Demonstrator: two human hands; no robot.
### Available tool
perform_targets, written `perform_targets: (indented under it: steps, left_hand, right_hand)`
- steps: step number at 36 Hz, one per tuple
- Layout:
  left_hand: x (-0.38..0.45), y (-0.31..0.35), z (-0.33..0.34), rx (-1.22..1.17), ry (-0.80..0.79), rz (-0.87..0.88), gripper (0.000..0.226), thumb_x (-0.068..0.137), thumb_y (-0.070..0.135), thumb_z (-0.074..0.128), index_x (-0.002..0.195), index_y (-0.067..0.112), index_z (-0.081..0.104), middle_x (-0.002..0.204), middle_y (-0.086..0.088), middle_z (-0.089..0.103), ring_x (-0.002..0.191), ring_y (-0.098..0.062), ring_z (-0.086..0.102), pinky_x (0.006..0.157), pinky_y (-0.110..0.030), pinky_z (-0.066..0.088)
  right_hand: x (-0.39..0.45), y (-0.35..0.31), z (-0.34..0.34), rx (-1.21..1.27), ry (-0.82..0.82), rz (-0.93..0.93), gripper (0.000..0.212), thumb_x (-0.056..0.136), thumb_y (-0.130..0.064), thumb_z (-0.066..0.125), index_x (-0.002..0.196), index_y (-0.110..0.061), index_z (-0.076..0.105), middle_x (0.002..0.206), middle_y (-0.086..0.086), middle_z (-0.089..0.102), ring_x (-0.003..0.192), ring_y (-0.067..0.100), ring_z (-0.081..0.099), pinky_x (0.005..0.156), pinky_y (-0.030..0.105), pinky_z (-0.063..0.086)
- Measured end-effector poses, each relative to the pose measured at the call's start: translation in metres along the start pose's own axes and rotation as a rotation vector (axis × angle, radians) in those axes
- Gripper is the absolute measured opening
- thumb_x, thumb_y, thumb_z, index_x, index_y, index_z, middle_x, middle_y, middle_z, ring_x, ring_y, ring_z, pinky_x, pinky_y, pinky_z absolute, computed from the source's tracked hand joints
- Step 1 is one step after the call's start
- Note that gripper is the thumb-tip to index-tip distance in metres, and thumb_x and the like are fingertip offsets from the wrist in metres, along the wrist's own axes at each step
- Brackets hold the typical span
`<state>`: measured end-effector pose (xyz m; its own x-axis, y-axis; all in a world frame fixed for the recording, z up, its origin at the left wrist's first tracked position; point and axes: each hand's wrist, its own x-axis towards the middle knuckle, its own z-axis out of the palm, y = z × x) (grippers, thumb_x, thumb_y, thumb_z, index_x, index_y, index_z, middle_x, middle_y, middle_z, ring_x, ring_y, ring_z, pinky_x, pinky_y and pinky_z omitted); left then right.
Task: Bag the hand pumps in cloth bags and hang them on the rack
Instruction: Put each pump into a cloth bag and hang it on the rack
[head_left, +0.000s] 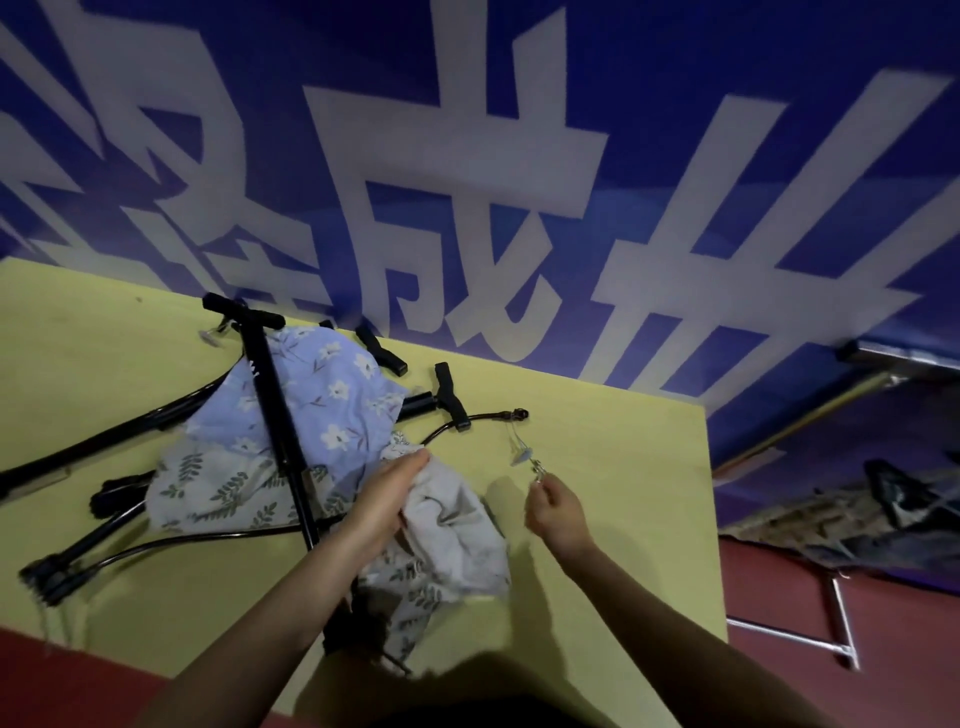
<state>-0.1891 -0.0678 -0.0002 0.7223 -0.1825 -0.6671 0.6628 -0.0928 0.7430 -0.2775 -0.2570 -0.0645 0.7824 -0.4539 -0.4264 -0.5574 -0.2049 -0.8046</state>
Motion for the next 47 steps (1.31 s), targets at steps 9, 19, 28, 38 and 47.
perform_targets:
  steps: [9, 19, 28, 38, 47]
  left_hand:
    - [-0.072, 0.01, 0.025, -0.125, -0.336, 0.09, 0.031, 0.096, 0.024, 0.05, 0.118, 0.007, 0.064, 0.107, -0.013, 0.07, 0.096, -0.024, 0.066, 0.087, -0.034, 0.051]
    - [-0.129, -0.005, -0.017, -0.215, -0.404, 0.251, 0.048, 0.091, 0.031, 0.044, 0.119, -0.005, 0.061, 0.109, -0.023, 0.067, 0.093, -0.03, 0.069, 0.074, -0.03, 0.057]
    - [-0.141, -0.041, -0.022, -0.196, -0.318, 0.254, 0.046, 0.095, 0.032, 0.043, 0.124, 0.001, 0.06, 0.12, -0.021, 0.065, 0.109, -0.03, 0.064, 0.084, -0.033, 0.054]
    - [-0.126, -0.052, -0.002, -0.178, -0.293, 0.216, 0.054, 0.088, 0.033, 0.053, 0.128, -0.004, 0.055, 0.124, -0.025, 0.061, 0.117, -0.036, 0.058, 0.095, -0.042, 0.048]
    - [-0.105, -0.046, 0.033, -0.19, -0.168, 0.192, 0.033, 0.099, 0.021, 0.048, 0.119, -0.003, 0.061, 0.113, -0.022, 0.067, 0.101, -0.031, 0.065, 0.068, -0.032, 0.056]
  right_hand:
    - [-0.09, -0.056, 0.011, 0.306, -0.251, -0.369, 0.029, 0.097, -0.023, 0.048, 0.073, -0.007, 0.048, 0.071, 0.002, 0.047, 0.07, 0.01, 0.044, 0.066, 0.025, 0.037]
    - [-0.112, -0.027, 0.005, -0.021, -0.005, -0.427, 0.026, 0.096, -0.019, 0.055, 0.076, -0.011, 0.069, 0.081, 0.004, 0.071, 0.07, 0.005, 0.055, 0.063, 0.024, 0.034]
    - [-0.114, -0.007, -0.019, -0.277, -0.186, -0.552, 0.019, 0.093, -0.021, 0.061, 0.078, -0.017, 0.073, 0.071, -0.007, 0.067, 0.065, 0.0, 0.056, 0.057, 0.018, 0.036]
    - [-0.118, 0.007, -0.059, -0.431, -0.298, -0.529, 0.029, 0.098, -0.025, 0.052, 0.12, -0.016, 0.068, 0.122, -0.008, 0.066, 0.108, 0.005, 0.06, 0.082, 0.011, 0.038]
    - [-0.12, 0.004, -0.099, -0.477, -0.217, -0.527, 0.036, 0.089, -0.06, 0.053, 0.058, -0.041, 0.055, 0.063, -0.019, 0.059, 0.066, 0.001, 0.056, 0.06, 0.021, 0.039]
